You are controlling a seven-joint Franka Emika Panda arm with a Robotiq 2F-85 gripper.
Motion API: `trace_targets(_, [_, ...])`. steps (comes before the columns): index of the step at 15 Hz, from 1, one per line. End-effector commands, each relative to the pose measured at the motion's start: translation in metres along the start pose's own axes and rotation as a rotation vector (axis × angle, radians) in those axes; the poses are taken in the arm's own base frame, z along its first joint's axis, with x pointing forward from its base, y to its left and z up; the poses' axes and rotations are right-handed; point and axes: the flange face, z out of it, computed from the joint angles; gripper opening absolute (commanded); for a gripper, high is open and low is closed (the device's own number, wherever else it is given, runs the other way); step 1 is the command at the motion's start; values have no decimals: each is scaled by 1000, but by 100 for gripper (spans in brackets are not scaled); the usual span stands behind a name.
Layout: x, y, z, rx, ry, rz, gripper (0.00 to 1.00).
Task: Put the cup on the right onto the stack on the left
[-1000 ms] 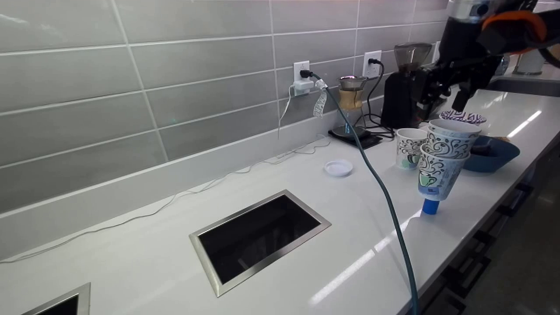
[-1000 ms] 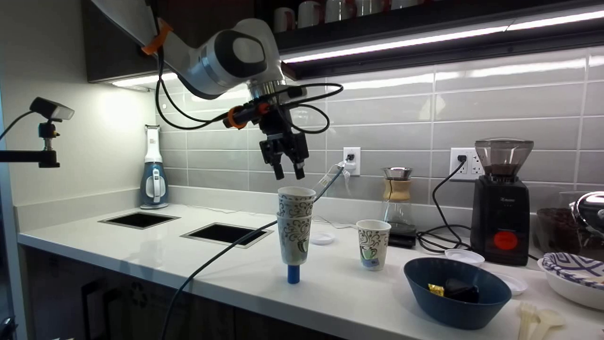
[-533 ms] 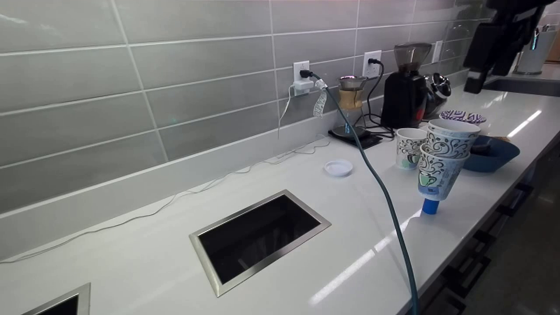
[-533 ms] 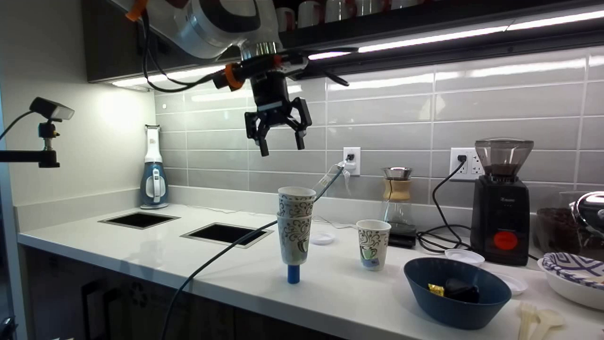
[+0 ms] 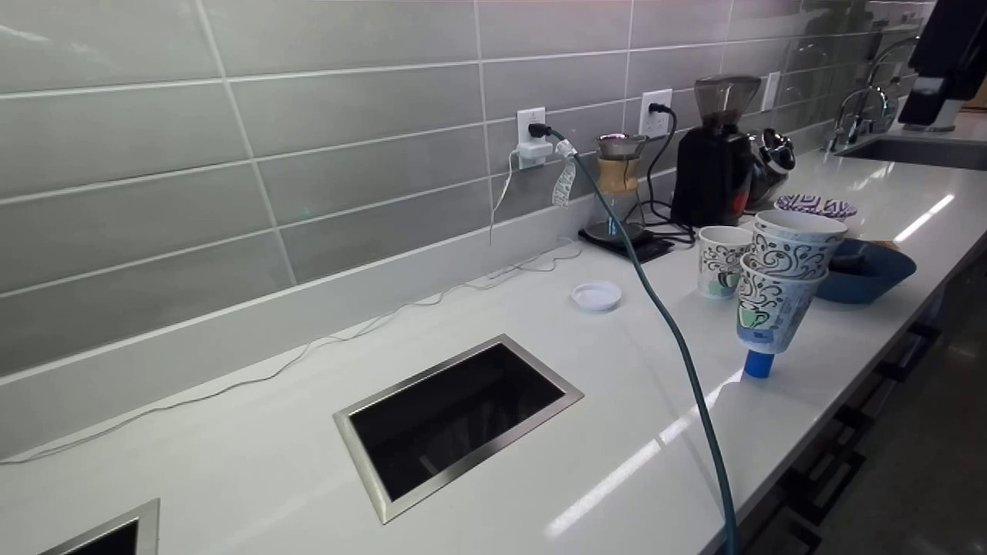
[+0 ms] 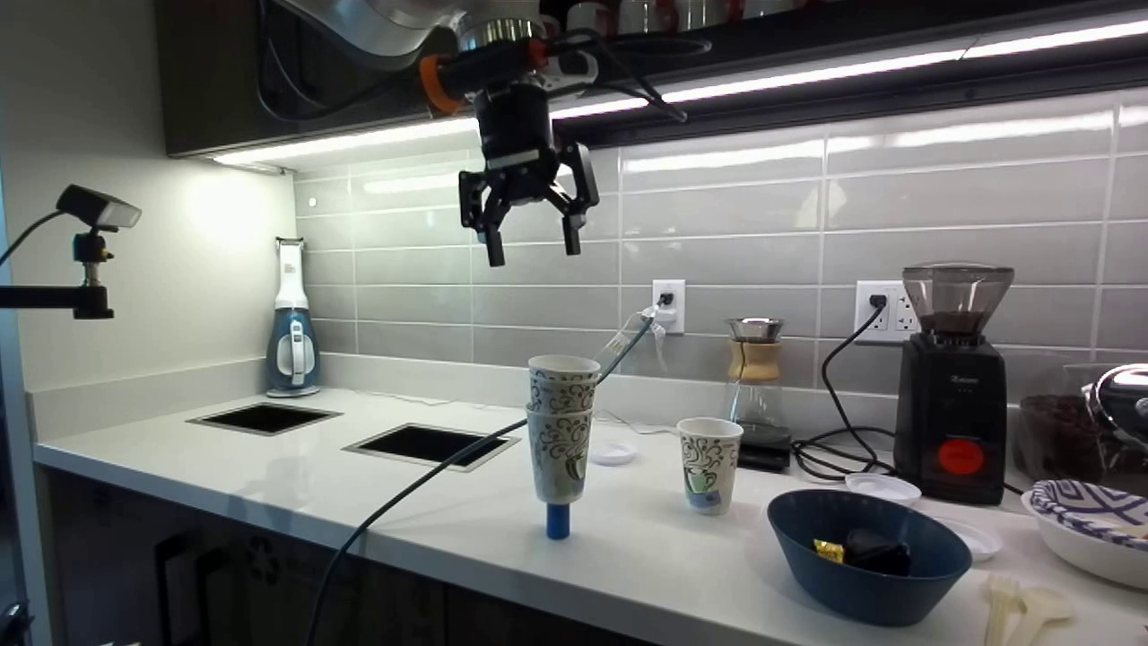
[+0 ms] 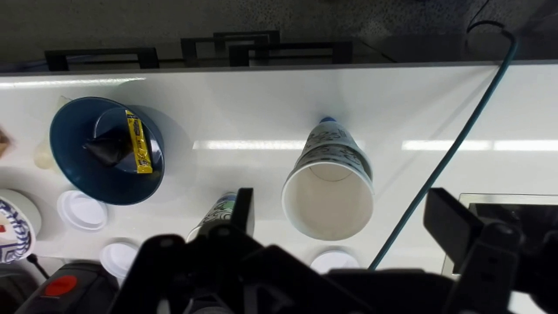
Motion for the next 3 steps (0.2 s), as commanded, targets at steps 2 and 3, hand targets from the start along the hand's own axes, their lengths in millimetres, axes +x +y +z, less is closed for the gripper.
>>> trace_targets(2, [0,0,-1,0,0,3,100])
trace_targets(3, [0,0,-1,0,-1,4,100])
